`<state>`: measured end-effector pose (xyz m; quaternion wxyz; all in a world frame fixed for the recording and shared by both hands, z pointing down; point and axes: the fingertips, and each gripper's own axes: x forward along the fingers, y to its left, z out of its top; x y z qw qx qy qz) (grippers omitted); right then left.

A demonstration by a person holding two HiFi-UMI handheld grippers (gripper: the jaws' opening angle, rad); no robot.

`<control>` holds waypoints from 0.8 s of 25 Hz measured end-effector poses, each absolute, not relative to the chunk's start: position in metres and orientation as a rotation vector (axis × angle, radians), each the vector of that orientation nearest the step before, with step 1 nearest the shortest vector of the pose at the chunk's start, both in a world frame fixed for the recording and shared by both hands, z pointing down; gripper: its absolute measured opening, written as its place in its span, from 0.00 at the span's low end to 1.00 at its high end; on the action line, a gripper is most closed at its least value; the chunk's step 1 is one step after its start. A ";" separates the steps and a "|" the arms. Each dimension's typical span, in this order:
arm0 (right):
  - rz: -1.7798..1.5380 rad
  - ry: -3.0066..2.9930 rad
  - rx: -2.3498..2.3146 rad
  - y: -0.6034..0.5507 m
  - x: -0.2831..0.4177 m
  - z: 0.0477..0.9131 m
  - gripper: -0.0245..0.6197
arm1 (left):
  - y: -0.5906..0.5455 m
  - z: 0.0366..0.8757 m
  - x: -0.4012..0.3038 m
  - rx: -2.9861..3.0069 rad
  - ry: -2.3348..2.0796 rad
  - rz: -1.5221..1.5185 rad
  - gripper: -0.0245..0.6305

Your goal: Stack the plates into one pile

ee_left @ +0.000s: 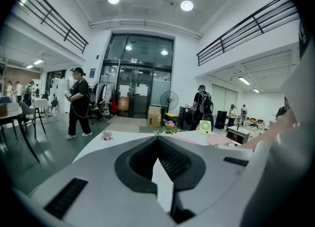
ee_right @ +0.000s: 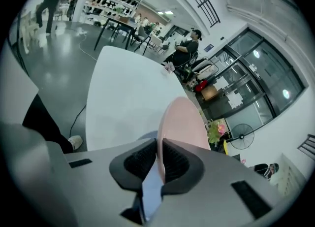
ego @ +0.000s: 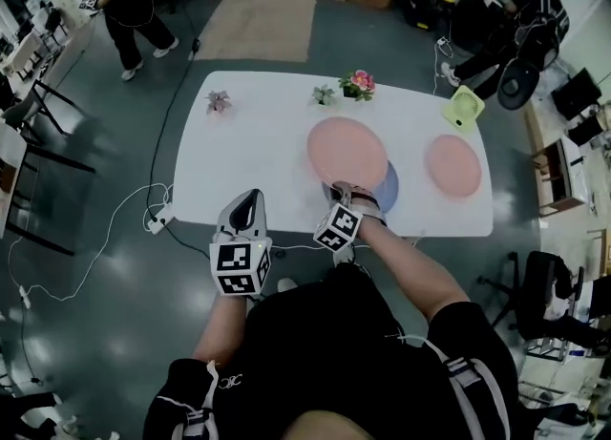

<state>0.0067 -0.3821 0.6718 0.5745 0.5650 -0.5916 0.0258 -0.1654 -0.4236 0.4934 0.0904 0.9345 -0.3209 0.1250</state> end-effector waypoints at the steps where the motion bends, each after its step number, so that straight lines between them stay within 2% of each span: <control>1: 0.080 -1.373 1.327 -0.374 0.009 0.677 0.12 | -0.421 0.494 -0.162 2.786 -0.933 0.373 0.06; 9: 0.275 -1.376 1.300 -0.328 0.009 0.711 0.11 | -0.412 0.494 -0.146 2.810 -0.847 0.385 0.06; 13: 0.481 -1.431 1.354 -0.318 0.008 0.723 0.11 | -0.413 0.500 -0.144 2.805 -0.834 0.404 0.06; 14: 0.525 -1.461 1.377 -0.318 0.007 0.723 0.14 | -0.414 0.501 -0.143 2.805 -0.829 0.409 0.06; 16: 0.583 -1.552 1.433 -0.320 0.006 0.715 0.25 | -0.414 0.501 -0.139 2.808 -0.818 0.416 0.06; 20: 0.644 -1.731 1.695 -0.337 0.020 0.672 0.28 | -0.416 0.501 -0.130 2.819 -0.798 0.423 0.06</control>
